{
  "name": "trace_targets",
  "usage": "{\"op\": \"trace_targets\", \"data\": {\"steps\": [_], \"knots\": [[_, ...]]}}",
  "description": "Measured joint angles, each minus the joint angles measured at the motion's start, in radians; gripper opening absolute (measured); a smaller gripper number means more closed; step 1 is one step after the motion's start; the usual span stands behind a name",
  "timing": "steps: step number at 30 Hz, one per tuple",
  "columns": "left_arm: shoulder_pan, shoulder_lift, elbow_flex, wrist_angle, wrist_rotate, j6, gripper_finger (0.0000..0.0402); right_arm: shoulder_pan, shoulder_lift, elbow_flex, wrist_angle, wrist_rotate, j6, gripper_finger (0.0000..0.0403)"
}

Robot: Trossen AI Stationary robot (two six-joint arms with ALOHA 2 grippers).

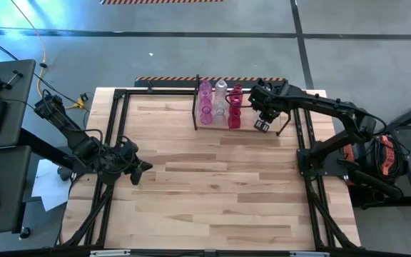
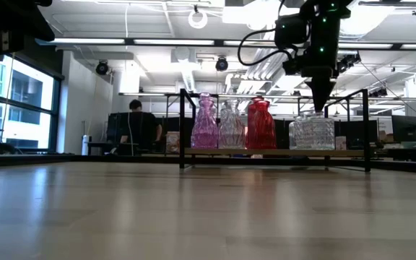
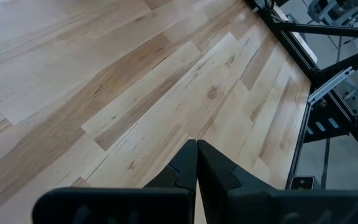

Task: Sort vases onto shelf
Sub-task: Align the transparent vase with the other transparent vase on the shelf, then return to Home Position

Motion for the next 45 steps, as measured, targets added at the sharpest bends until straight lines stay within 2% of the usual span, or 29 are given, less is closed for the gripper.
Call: {"op": "trace_targets", "data": {"steps": [8,19,26,30,35,39,45], "knots": [[0.0,0.0,0.0,-0.001,0.0,0.002,0.0,0.0,0.0,0.07,-0.025,0.011,-0.008,0.0048],[0.0,0.0,0.0,0.0,-0.001,0.002,0.0,0.014,-0.037,0.079,-0.005,0.011,0.014,0.0048],[0.0,0.0,0.0,0.0,-0.009,0.003,0.0,0.1,-0.224,0.079,0.109,0.035,0.081,0.0048],[0.0,0.0,0.0,0.0,-0.019,0.002,0.0,0.164,-0.376,0.08,0.161,0.036,0.193,0.0048],[0.003,0.0,0.0,0.0,-0.053,0.002,0.0,0.261,-0.532,0.08,0.136,0.026,0.352,0.0048],[0.033,0.0,0.0,0.0,-0.061,0.002,0.0,0.359,-0.595,0.08,0.096,0.074,0.439,0.0048],[0.111,0.0,0.0,0.008,-0.012,0.036,0.0,0.494,-0.627,0.08,0.097,0.149,0.459,0.0048]]}}
